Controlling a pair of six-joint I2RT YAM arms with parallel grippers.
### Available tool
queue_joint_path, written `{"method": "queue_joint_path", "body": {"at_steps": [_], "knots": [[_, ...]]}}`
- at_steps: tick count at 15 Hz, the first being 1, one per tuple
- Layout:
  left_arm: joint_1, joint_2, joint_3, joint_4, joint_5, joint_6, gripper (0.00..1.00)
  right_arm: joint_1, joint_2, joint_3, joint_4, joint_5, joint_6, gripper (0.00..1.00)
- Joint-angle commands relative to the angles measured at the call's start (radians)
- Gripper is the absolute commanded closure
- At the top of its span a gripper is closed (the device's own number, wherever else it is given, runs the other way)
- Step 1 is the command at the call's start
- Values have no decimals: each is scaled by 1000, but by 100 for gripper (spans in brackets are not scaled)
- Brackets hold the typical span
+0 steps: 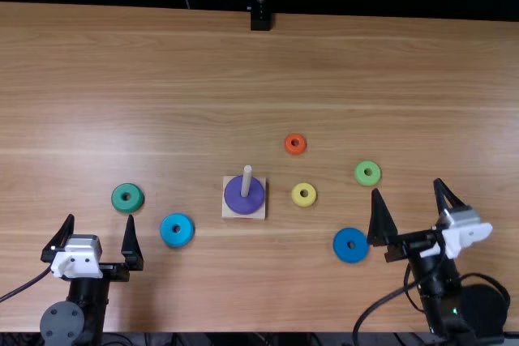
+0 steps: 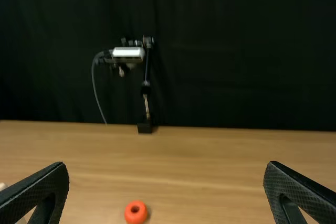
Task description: Build the Hanoi tower: stack the rings onto the peg from bottom to top in this color order: purple, dark blue, light blue, dark green, light green, yellow, orange.
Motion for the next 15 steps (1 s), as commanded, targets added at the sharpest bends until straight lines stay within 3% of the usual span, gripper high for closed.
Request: {"method": "queue_joint_path", "body": {"at_steps": [1, 4, 5, 6, 7, 10, 12, 15], "knots": [[8, -11, -22, -18, -7, 2, 0, 13, 82, 63, 6, -5, 5, 0], [8, -11, -22, -18, -7, 2, 0, 43, 245, 63, 20, -2, -13, 0], [8, -11, -22, -18, -7, 2, 0, 77, 253, 67, 20, 15, -44, 0], [8, -11, -22, -18, -7, 2, 0, 86, 256, 77, 20, 24, -98, 0], [8, -11, -22, -18, -7, 2, 0, 89, 259, 90, 22, 28, -125, 0], [8, -11, -22, -18, -7, 2, 0, 88, 267, 140, 9, 26, -123, 0], [8, -11, -22, -18, -7, 0, 0, 88, 385, 182, -9, 26, -123, 0], [8, -11, -22, -18, -7, 2, 0, 86, 538, 262, -184, 26, -123, 0]]}}
